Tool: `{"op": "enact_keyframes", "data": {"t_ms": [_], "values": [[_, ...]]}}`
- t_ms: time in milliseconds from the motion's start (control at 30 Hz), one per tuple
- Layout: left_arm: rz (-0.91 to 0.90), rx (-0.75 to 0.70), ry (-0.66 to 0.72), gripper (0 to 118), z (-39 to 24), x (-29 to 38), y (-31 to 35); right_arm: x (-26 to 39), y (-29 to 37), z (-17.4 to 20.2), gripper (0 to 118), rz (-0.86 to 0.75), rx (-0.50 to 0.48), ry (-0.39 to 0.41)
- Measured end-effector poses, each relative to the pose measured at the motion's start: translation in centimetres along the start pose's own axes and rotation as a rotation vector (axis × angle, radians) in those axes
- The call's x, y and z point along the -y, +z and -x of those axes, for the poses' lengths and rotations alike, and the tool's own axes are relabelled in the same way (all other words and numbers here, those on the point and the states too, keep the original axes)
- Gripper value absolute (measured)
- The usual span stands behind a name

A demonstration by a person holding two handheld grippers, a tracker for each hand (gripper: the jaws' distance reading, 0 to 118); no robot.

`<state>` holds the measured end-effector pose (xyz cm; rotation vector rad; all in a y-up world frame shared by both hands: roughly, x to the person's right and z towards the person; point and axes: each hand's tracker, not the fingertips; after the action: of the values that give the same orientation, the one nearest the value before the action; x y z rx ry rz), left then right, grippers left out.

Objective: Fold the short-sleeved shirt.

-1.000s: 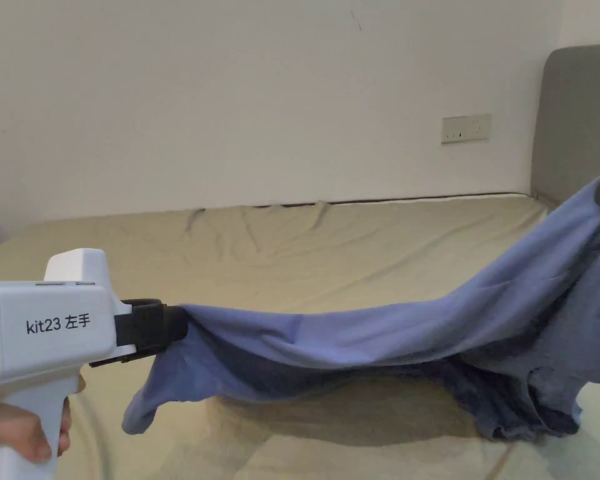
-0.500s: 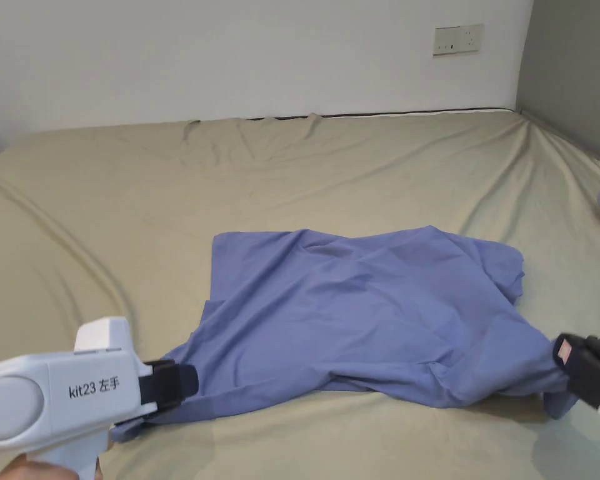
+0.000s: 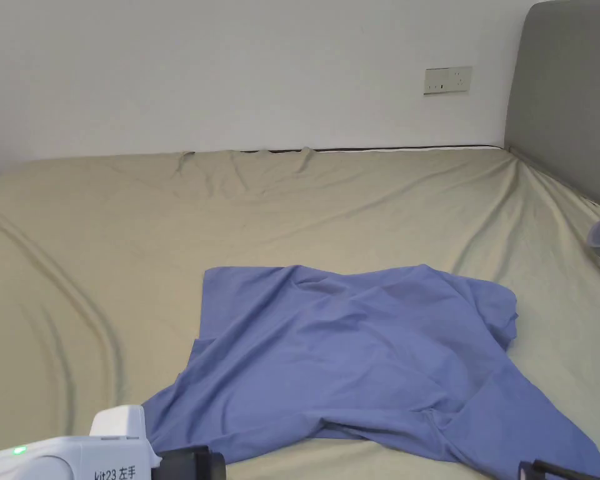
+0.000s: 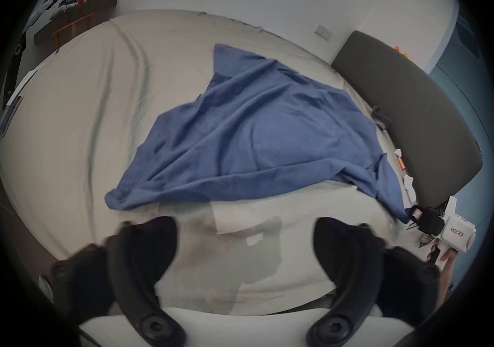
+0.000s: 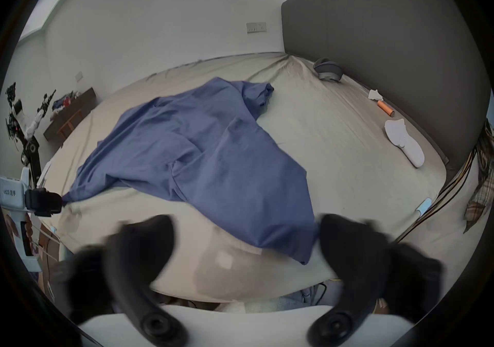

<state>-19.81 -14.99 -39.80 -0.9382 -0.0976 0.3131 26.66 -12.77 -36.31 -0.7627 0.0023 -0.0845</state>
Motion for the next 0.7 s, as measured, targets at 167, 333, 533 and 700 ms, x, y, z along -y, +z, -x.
{"op": "enact_keyframes", "data": {"t_ms": [167, 333, 533, 700], "values": [[0.025, -0.074, -0.009, 107, 0.7, 0.4, -0.1, -0.7, 1.5, 0.5, 117, -0.089, -0.007, 0.053], [-0.007, -0.116, 0.022, 107, 1.7, -0.1, 0.7, -1.7, 3.7, 1.7, 117, -0.250, -0.080, 0.011], [-0.029, -0.189, -0.054, 103, 1.4, -1.0, 0.8, -2.6, 4.2, 1.8, 113, -0.315, -0.157, -0.074], [-0.054, -0.145, -0.113, 79, 0.8, -2.6, -0.1, -3.0, 4.1, 1.9, 12, -0.328, -0.166, -0.094]]}}
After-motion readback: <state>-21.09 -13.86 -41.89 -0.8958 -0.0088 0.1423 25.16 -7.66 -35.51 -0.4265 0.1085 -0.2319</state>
